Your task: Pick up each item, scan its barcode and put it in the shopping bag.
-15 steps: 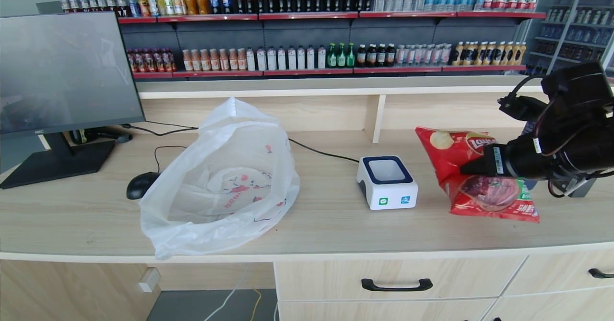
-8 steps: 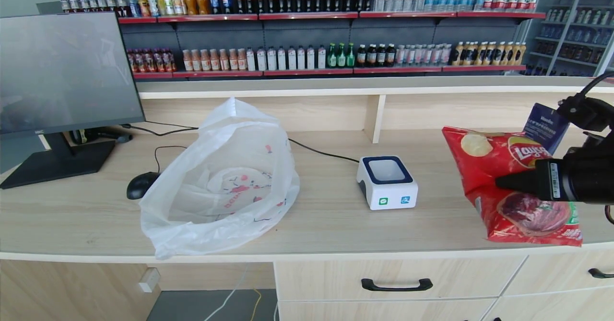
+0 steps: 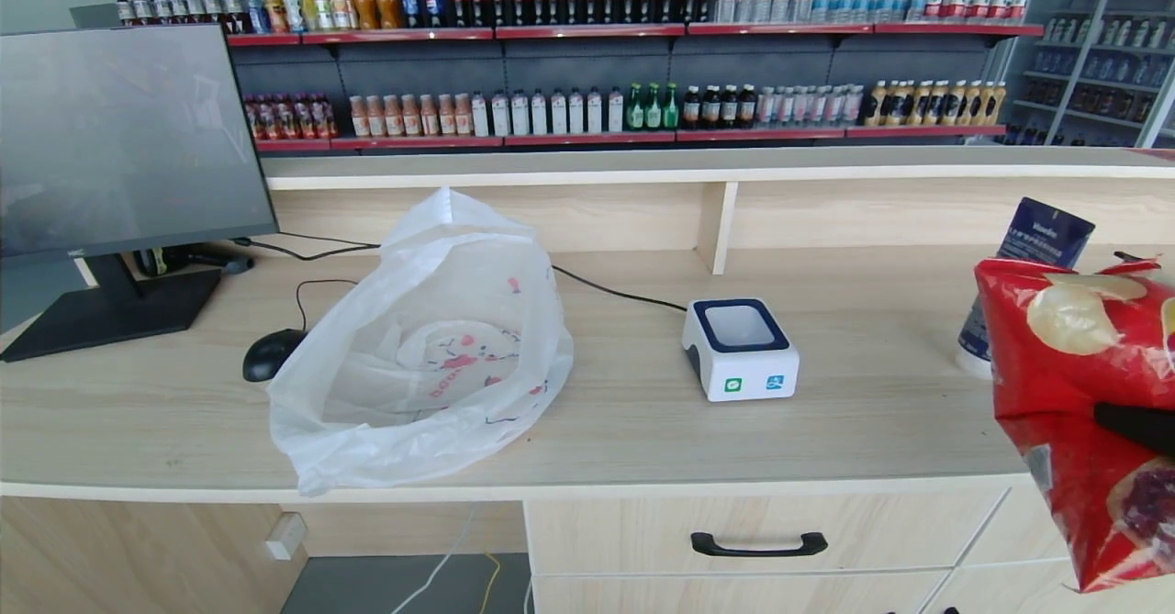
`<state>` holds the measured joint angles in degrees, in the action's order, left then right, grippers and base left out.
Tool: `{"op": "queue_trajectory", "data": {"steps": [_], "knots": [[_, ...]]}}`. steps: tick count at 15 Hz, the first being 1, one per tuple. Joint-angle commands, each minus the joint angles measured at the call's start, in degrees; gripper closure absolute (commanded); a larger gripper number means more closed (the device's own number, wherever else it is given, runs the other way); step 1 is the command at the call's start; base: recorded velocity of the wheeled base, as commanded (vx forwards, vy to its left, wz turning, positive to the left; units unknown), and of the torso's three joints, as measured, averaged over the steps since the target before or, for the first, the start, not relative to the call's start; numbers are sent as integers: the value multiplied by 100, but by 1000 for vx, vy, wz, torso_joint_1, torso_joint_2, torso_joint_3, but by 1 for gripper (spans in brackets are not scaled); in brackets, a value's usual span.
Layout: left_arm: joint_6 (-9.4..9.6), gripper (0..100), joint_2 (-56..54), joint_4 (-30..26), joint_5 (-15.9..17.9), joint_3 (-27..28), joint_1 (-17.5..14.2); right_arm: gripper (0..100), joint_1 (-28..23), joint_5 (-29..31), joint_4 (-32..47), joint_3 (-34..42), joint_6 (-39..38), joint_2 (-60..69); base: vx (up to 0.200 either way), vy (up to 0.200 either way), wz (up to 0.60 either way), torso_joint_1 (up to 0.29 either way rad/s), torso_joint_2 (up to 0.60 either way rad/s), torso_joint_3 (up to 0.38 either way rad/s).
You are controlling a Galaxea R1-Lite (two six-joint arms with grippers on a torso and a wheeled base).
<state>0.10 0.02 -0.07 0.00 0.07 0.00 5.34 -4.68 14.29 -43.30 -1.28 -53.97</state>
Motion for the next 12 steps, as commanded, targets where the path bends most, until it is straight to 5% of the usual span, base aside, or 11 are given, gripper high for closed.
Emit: {"op": "queue_trajectory", "data": {"steps": [1,4,8,12], "knots": [[-1,0,-2,-1,0,1,0,100,2,-15,-22,278,23,712,0,0,0,0,0,0],[-1,0,-2,-1,0,1,0,100,11,-42,-436,480,-21,677,0,0,0,0,0,0],[-1,0,-2,-1,0,1,0,100,72,-279,-2598,1526,-935,150,0,0,0,0,0,0],[-1,0,-2,-1,0,-7,0,100,380,-683,-4136,1658,-1683,-633,0,0,0,0,0,0]]}}
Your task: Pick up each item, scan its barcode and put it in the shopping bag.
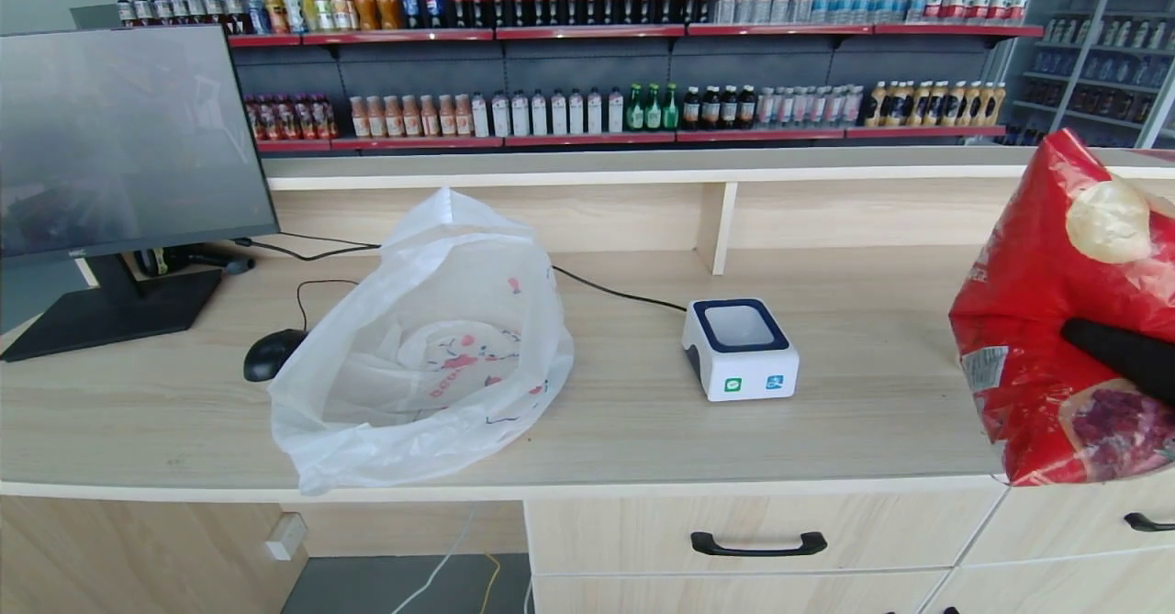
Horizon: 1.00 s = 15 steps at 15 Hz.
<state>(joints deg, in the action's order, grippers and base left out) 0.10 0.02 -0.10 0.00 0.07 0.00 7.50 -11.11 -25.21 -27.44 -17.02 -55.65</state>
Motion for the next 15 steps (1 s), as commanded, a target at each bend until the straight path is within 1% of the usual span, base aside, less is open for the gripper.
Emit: {"op": "queue_trajectory", "data": {"steps": [1,2,3,4,5,6,7,8,9,12,15], "knots": [[-1,0,-2,1,0,1,0,100,393,-41,-599,143,-258,-614,0,0,0,0,0,0],[-1,0,-2,1,0,1,0,100,604,-41,-995,248,-460,-702,0,0,0,0,0,0],[-1,0,-2,1,0,1,0,100,621,-41,-1021,257,-478,-702,0,0,0,0,0,0],[-1,0,-2,1,0,1,0,100,1087,-41,-1724,652,-689,-860,0,0,0,0,0,0],[-1,0,-2,1,0,1,0,100,1237,-41,-2041,837,-698,-939,0,0,0,0,0,0],[-1,0,-2,1,0,1,0,100,1316,-41,-2199,925,-706,-983,0,0,0,0,0,0],[-1,0,-2,1,0,1,0,100,1518,-41,-2594,1127,-768,-1071,0,0,0,0,0,0],[-1,0,-2,1,0,1,0,100,1579,-50,-2673,1171,-829,-1097,0,0,0,0,0,0],[-1,0,-2,1,0,1,0,100,1720,-164,-2770,1180,-1076,-1088,0,0,0,0,0,0],[-1,0,-2,1,0,1,0,100,1764,-867,-2788,1180,-1418,-956,0,0,0,0,0,0],[-1,0,-2,1,0,1,0,100,1782,-1095,-2867,1127,-1823,-983,0,0,0,0,0,0]]}}
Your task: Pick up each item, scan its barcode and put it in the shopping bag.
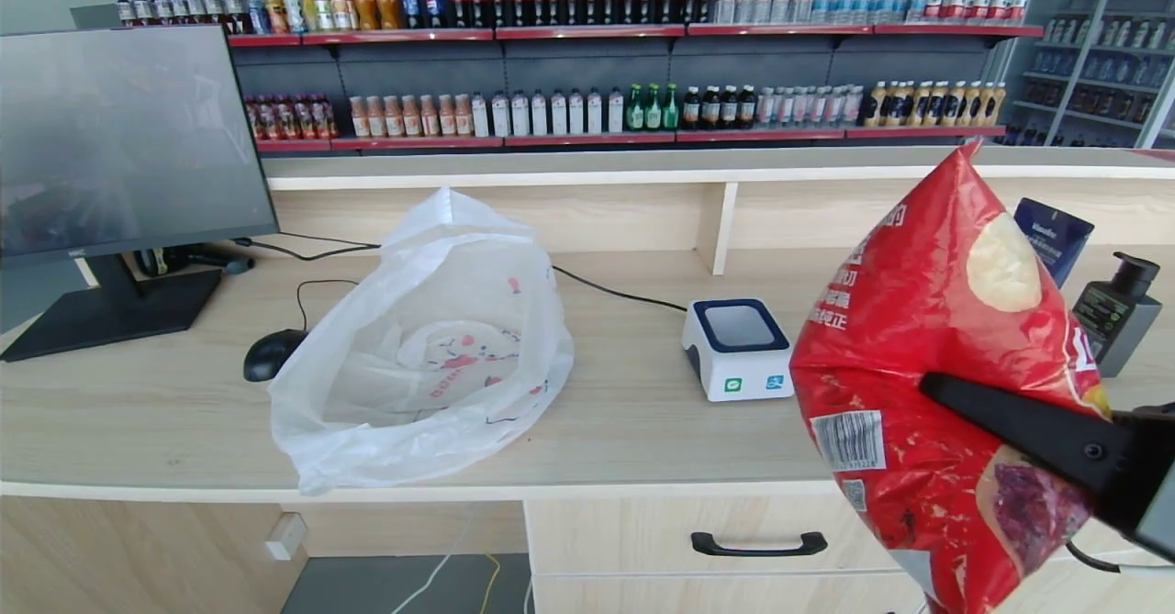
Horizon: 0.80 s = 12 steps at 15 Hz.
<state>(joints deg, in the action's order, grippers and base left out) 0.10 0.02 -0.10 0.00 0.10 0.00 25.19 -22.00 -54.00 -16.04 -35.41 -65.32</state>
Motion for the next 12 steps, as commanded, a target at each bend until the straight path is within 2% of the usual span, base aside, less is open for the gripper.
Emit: {"op": "queue_trajectory", "data": {"steps": [1,4,5,7,12], "knots": [[-1,0,-2,1,0,-1,0,100,21,-50,-58,-22,-80,-34,0,0,0,0,0,0],[-1,0,-2,1,0,-1,0,100,215,-217,-444,-22,-572,-166,0,0,0,0,0,0],[-1,0,-2,1,0,-1,0,100,487,-225,-901,5,-1038,-271,0,0,0,0,0,0],[-1,0,-2,1,0,-1,0,100,602,-225,-1473,-74,-1591,-543,0,0,0,0,0,0],[-1,0,-2,1,0,-1,0,100,742,-234,-2193,-162,-1653,-1220,0,0,0,0,0,0]]}}
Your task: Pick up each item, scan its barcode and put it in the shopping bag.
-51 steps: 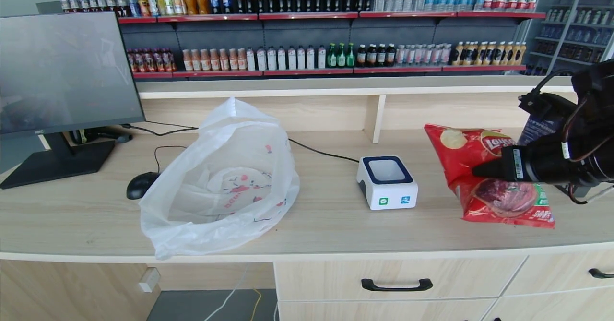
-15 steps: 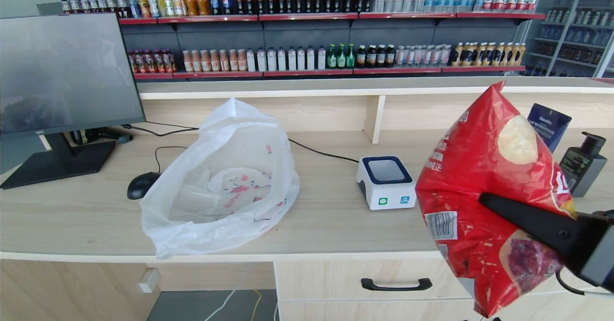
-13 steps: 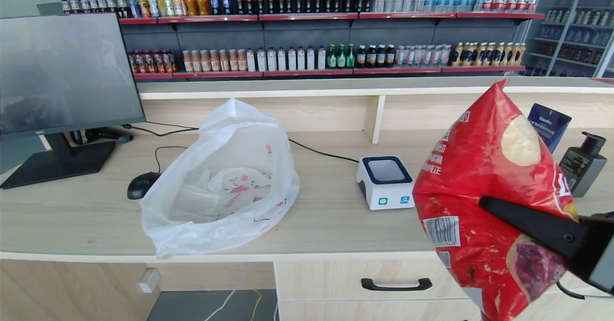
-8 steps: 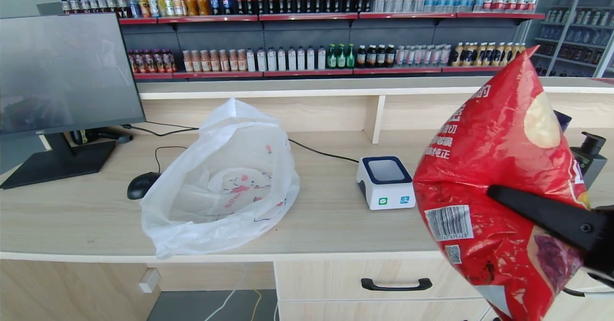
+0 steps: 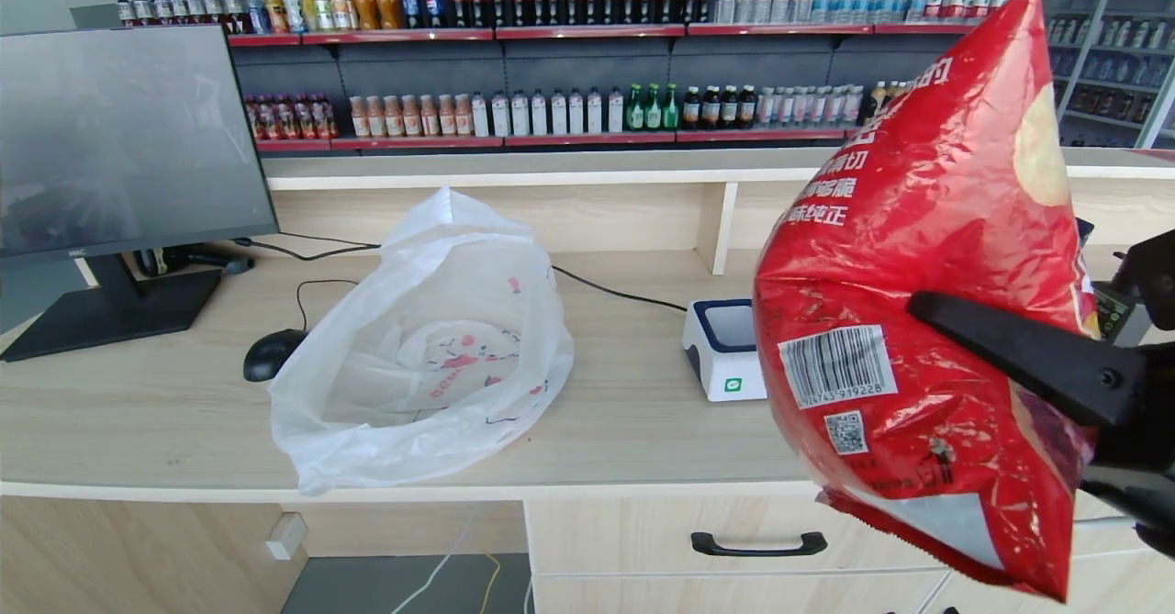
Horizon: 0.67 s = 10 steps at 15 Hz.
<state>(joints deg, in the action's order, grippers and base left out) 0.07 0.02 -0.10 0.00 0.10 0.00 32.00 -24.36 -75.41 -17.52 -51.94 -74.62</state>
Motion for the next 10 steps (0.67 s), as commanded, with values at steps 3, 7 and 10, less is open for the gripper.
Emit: {"op": "queue_trajectory", "data": {"steps": [3,7,10], "knots": [[1,0,-2,1,0,-10,0,100,166,-394,-325,47,0,-343,0,0,0,0,0,0],[1,0,-2,1,0,-1,0,100,166,-561,-466,12,-9,-352,0,0,0,0,0,0],[1,0,-2,1,0,-1,0,100,166,-623,-475,-6,-88,-369,0,0,0,0,0,0]]}}
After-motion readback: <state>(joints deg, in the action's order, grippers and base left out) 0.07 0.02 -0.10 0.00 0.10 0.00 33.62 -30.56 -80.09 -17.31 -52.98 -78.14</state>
